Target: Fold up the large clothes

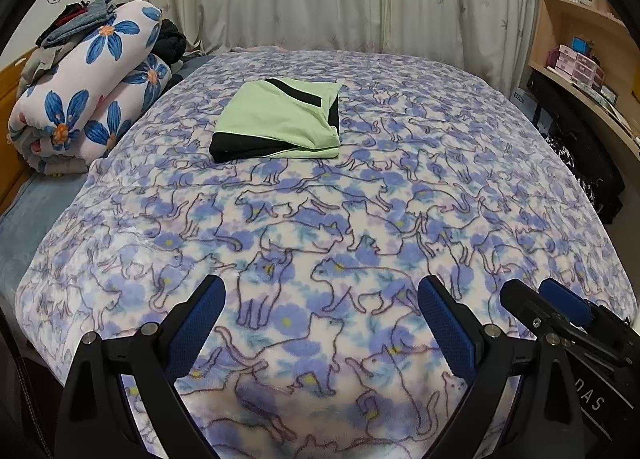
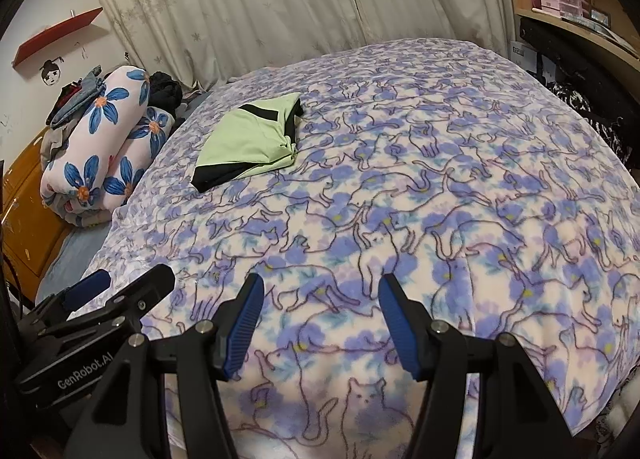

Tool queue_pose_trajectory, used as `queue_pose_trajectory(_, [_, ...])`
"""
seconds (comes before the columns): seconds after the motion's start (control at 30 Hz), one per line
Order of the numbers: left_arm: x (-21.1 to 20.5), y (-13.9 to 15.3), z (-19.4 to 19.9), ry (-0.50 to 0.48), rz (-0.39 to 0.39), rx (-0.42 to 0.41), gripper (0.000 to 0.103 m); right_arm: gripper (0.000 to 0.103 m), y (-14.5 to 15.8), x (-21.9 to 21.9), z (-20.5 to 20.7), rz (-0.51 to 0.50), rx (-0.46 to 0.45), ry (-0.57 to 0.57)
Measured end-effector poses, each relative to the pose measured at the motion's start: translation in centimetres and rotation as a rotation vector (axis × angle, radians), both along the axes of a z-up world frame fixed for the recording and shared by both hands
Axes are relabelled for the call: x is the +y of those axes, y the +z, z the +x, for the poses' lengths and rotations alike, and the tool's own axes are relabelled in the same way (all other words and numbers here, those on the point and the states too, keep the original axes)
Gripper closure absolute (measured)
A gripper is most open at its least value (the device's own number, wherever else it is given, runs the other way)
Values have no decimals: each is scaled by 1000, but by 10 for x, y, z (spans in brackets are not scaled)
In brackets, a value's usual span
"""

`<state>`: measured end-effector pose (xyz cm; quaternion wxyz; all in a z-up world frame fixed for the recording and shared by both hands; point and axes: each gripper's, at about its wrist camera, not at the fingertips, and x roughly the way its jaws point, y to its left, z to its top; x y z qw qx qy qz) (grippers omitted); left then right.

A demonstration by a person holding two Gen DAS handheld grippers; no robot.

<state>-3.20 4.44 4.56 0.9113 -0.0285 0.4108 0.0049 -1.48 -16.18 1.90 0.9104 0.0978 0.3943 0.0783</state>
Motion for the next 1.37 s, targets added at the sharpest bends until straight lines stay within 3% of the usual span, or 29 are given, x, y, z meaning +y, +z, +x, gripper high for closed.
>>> queue_pose_trajectory(1.37, [3,-10,-7,-13,0,29,11,43,-7,2,-4,-26,14,-17])
